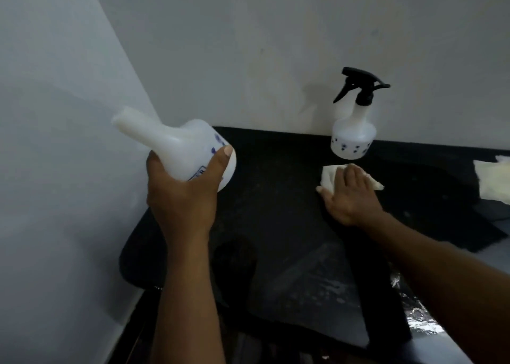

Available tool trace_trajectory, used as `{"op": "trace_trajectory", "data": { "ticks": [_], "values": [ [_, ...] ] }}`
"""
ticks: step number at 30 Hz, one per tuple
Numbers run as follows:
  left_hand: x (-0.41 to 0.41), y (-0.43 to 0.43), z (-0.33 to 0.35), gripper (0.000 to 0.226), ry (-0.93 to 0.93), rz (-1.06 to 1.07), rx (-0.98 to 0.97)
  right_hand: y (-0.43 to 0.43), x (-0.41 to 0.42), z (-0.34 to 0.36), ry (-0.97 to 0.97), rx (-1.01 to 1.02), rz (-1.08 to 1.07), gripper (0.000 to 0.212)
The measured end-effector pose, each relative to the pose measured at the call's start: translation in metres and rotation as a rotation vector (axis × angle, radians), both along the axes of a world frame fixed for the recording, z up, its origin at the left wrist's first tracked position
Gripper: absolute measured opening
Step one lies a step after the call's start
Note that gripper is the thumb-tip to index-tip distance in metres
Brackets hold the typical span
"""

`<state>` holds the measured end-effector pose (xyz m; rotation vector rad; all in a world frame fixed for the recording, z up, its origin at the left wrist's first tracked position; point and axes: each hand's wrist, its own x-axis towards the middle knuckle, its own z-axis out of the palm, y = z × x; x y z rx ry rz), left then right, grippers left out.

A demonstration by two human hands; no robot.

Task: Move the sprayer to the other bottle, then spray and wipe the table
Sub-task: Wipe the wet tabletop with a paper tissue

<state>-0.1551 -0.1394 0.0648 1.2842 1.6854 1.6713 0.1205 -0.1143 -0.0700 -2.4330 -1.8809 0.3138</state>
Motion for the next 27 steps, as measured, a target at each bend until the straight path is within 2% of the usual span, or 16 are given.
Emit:
{"op": "trace_trajectory", "data": {
  "ticks": [3, 5, 8, 11, 14, 17, 18, 19, 21, 24, 26, 27],
  "values": [
    [-0.006, 0.009, 0.000, 0.086, -0.009, 0.029, -0.017, 0.038, -0.042, -0.003, 0.018, 0.014, 0.027, 0.095],
    [-0.005, 0.011, -0.001, 0.088, 0.007, 0.042, 0.000, 0.059, -0.083, -0.002, 0.023, 0.065, 0.121, 0.094],
    [-0.004, 0.016, -0.001, 0.090, 0.042, 0.064, 0.021, 0.060, -0.158, -0.002, 0.086, 0.091, 0.362, 0.088],
    [-0.006, 0.020, -0.002, 0.091, 0.051, 0.069, 0.008, 0.022, -0.216, 0.000, 0.149, 0.091, 0.686, 0.081],
    [-0.004, 0.021, -0.001, 0.088, 0.050, 0.036, 0.009, -0.019, -0.228, 0.007, 0.120, 0.082, 0.989, 0.069],
    [0.004, 0.020, 0.003, 0.089, 0.035, -0.043, 0.004, -0.053, -0.211, 0.016, -0.003, 0.123, 1.179, 0.057],
    [0.007, 0.019, 0.003, 0.089, 0.032, -0.075, 0.000, -0.065, -0.202, 0.018, 0.049, 0.126, 1.205, 0.051],
    [0.009, 0.017, 0.004, 0.089, 0.027, -0.109, -0.005, -0.078, -0.190, 0.021, 0.194, 0.107, 1.198, 0.043],
    [0.011, 0.013, 0.004, 0.089, 0.023, -0.174, -0.021, -0.105, -0.154, 0.028, 0.565, 0.059, 1.010, 0.028],
    [0.016, 0.012, 0.001, 0.087, 0.038, -0.285, -0.050, -0.140, -0.087, 0.046, 0.992, 0.018, 0.480, 0.026],
    [0.023, 0.009, -0.001, 0.087, 0.036, -0.382, -0.075, -0.157, -0.051, 0.065, 1.243, 0.201, -0.016, 0.026],
    [0.029, 0.006, -0.001, 0.086, 0.034, -0.440, -0.092, -0.164, -0.036, 0.074, 1.256, 0.306, -0.244, 0.028]
  ]
}}
